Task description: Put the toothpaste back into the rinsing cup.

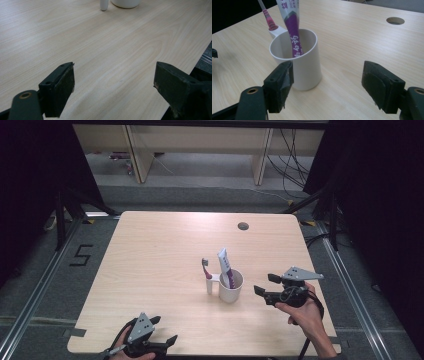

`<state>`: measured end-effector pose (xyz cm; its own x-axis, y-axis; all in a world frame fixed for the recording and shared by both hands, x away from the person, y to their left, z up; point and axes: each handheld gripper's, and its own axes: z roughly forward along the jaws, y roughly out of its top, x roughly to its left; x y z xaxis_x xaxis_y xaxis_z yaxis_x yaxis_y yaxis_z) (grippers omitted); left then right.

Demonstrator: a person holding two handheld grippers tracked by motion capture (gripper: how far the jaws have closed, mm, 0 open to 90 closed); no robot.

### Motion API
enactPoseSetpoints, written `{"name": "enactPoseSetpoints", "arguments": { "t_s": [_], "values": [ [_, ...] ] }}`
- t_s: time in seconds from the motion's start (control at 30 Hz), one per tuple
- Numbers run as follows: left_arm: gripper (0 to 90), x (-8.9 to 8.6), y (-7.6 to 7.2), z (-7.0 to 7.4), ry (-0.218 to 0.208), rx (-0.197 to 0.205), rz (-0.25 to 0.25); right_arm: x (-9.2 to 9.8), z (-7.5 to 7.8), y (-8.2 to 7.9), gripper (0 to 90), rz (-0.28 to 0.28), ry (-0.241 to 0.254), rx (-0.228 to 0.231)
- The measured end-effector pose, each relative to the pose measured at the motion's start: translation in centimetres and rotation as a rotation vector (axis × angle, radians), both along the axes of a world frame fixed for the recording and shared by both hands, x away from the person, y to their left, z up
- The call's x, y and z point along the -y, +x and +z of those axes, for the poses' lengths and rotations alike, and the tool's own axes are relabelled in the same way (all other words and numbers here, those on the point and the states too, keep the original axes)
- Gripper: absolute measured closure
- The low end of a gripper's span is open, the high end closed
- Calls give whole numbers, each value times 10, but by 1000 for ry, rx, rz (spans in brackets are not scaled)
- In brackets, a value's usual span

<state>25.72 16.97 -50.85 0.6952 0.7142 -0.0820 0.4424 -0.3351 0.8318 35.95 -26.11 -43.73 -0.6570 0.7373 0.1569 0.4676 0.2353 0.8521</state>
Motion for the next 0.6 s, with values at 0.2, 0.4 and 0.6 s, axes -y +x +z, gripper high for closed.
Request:
{"name": "enactPoseSetpoints", "arguments": {
  "t_s": [0.2, 0.4, 0.6],
  "values": [
    [164, 0, 0, 1, 6, -1, 6, 8, -6, -6, 244, -20, -10, -15],
    [164, 0, 0, 1, 4, 0, 5, 11, -13, -11, 240, -24, -38, -16],
    [163, -1, 1, 0, 14, 0, 5, 11, -18, -20, 233, -25, -43, -15]
  ]
}}
